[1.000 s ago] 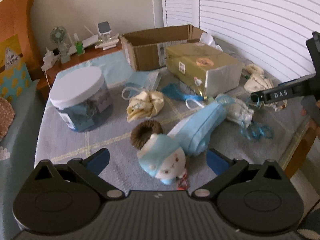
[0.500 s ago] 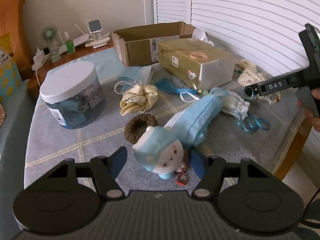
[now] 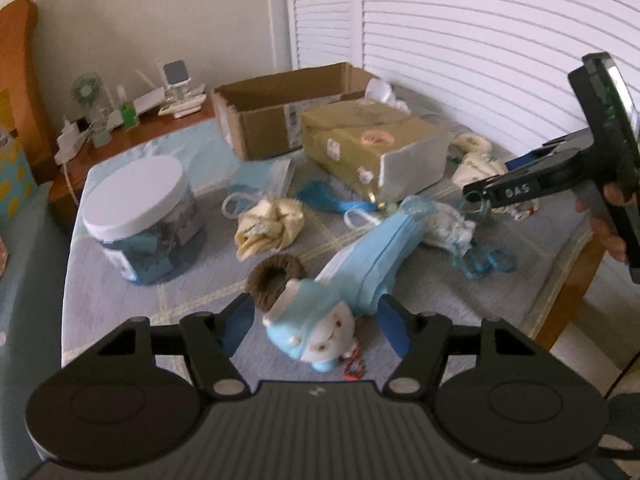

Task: Organize soft objects
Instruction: 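Grasp the cream drawstring pouch with the right tool while the left tool grasps the blue mask, then carry the cream pouch into the cardboard box and open the right tool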

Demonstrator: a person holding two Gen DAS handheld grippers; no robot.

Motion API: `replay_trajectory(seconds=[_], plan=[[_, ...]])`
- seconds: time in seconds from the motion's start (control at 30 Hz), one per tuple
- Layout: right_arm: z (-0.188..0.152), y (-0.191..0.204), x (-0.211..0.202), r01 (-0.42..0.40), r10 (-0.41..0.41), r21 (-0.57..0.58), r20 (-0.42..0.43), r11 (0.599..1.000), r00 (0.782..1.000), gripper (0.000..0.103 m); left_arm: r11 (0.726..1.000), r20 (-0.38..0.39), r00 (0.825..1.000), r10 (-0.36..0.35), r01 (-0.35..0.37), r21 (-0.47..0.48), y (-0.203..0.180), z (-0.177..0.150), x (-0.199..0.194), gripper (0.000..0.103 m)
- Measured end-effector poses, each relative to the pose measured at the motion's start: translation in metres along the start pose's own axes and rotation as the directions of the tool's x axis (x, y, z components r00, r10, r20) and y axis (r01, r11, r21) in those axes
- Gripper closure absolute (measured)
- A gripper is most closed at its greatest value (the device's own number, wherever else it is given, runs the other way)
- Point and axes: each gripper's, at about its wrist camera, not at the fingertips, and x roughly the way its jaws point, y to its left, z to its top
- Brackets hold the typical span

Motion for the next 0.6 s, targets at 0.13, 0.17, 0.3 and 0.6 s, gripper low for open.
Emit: replay_trajectory(seconds=[0.13, 0.17, 0.3, 0.6], plan=[[-0.001, -0.002, -0.004, -0.018, 0.018, -0.004, 0.004, 1.0, 1.0, 0.044, 0.999, -0.008, 0.999, -0.042, 0.042, 0.029, -0.003, 0.012, 0.004, 0.035], [-0.001, -0.003, -0.005, -0.02, 0.02, -0.005, 0.004, 1.0, 1.0, 0.044, 0.998, -0.013, 0.998, -0.057, 0.058, 0.035, -0.003, 0.015, 0.005, 0.035], [-0.001, -0.007, -0.01, -0.03, 0.031, -0.013, 0.005, 0.999, 1.0, 0.044, 0.987, -0.047, 0.991, -0.123, 0.127, 0.102, -0.01, 0.03, 0.014, 0.035], [0.001, -0.01, -0.025, -0.043, 0.044, -0.044, 0.022, 0.998, 0.999, 0.044, 0.945, -0.178, 0.975, -0.132, 0.178, 0.274, -0.03, 0.044, 0.056, 0.042]])
